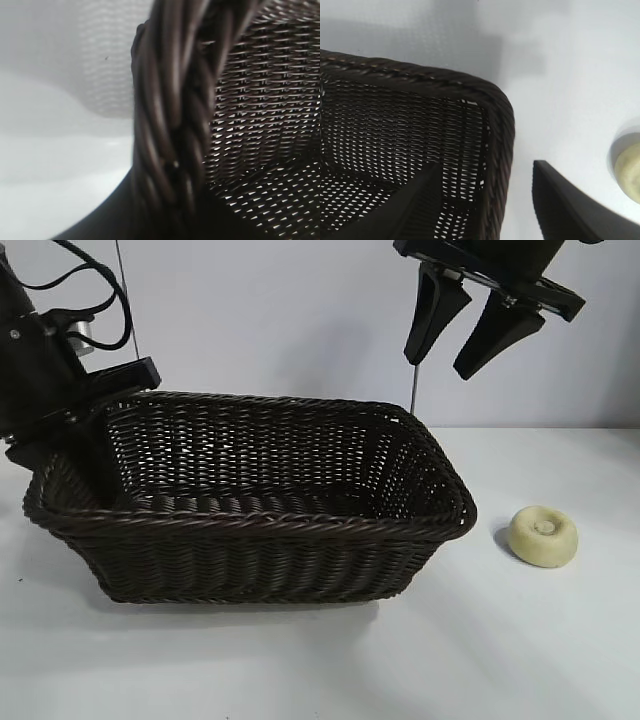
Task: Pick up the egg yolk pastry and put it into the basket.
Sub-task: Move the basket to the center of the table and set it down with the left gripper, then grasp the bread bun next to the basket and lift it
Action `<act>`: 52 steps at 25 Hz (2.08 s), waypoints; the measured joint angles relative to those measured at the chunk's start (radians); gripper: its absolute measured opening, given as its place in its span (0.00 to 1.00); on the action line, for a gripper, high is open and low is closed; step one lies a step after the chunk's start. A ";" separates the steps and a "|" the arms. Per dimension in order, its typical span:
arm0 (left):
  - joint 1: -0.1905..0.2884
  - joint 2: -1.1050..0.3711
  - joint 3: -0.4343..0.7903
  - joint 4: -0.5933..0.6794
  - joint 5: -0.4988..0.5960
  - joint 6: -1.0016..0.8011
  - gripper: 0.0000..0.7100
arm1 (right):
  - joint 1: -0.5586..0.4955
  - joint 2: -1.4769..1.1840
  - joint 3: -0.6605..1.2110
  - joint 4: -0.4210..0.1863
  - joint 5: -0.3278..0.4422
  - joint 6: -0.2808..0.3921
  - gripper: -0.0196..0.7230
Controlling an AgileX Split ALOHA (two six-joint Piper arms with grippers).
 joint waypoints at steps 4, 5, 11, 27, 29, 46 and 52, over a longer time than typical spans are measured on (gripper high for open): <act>0.000 0.054 -0.072 -0.007 0.013 0.041 0.14 | 0.000 0.000 0.000 0.000 0.002 0.004 0.57; 0.001 0.062 -0.083 -0.016 0.014 0.051 0.14 | 0.000 0.000 0.000 0.000 0.002 0.004 0.57; 0.001 0.097 -0.093 -0.071 -0.001 0.087 0.14 | 0.000 0.000 0.000 0.000 0.002 0.020 0.57; 0.001 0.177 -0.093 -0.085 -0.062 0.126 0.14 | 0.000 0.000 0.000 0.000 -0.002 0.022 0.57; 0.001 0.177 -0.093 -0.085 -0.062 0.128 0.14 | 0.000 0.000 0.000 0.000 -0.004 0.022 0.57; 0.001 0.143 -0.100 -0.102 -0.058 0.130 0.71 | 0.000 0.000 0.000 0.000 -0.004 0.023 0.57; 0.001 0.098 -0.100 -0.076 -0.044 0.131 0.71 | 0.000 0.000 0.000 0.000 -0.004 0.023 0.57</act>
